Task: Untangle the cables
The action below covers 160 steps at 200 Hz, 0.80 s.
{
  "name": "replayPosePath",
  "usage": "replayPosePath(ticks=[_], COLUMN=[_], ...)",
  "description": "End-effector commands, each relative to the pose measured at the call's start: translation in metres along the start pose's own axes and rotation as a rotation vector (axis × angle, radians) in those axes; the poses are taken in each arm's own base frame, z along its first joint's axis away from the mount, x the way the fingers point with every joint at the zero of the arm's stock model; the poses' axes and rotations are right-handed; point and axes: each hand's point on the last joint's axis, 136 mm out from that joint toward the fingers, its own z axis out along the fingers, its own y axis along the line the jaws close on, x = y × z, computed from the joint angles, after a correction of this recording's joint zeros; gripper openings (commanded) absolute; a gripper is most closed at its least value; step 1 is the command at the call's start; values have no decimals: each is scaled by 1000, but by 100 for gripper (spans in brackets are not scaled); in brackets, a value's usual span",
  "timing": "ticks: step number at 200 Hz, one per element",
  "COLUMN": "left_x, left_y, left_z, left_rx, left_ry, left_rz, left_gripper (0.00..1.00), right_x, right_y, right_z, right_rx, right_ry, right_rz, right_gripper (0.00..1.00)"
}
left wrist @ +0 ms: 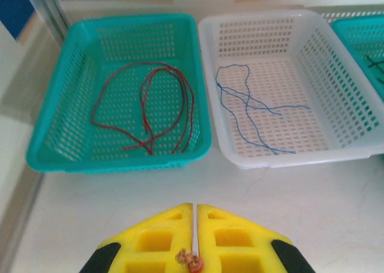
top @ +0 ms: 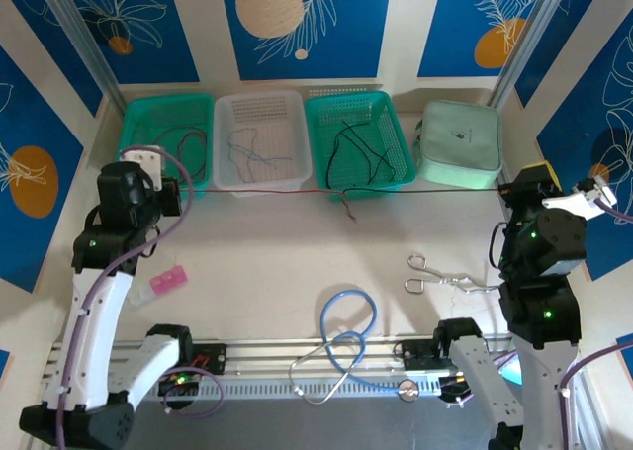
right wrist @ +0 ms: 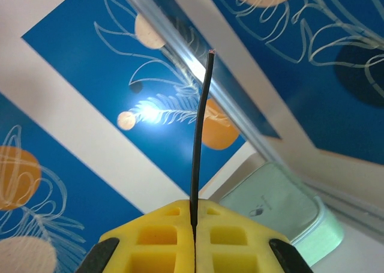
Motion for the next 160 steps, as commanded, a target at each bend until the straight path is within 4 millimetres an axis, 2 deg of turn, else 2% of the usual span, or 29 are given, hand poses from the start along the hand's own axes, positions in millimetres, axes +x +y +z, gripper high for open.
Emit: replayPosePath(ticks=[1, 46, 75, 111, 146, 160], left_x=[-12, -23, -37, -55, -61, -57], left_y=[-2, 18, 30, 48, 68, 81], left_z=[0, 18, 28, 42, 57, 66], left_rx=[93, 155, 214, 290, 292, 254], left_ry=[-37, -49, -98, -168, -198, -204], left_rz=[-146, -384, -575, -759, -838, -859], left_gripper=[0, 0, 0, 0, 0, 0], right_x=[-46, -58, -77, -103, -119, -122], right_y=[-10, -17, -17, -3, 10, 11], right_z=[-13, -16, -24, -26, -19, -16], right_rx=[78, 122, 155, 149, 156, 161], right_ry=[-173, -217, -263, -325, -355, -362], right_rz=[-18, -13, -32, -80, -115, -112], right_gripper=[0, 0, 0, 0, 0, 0])
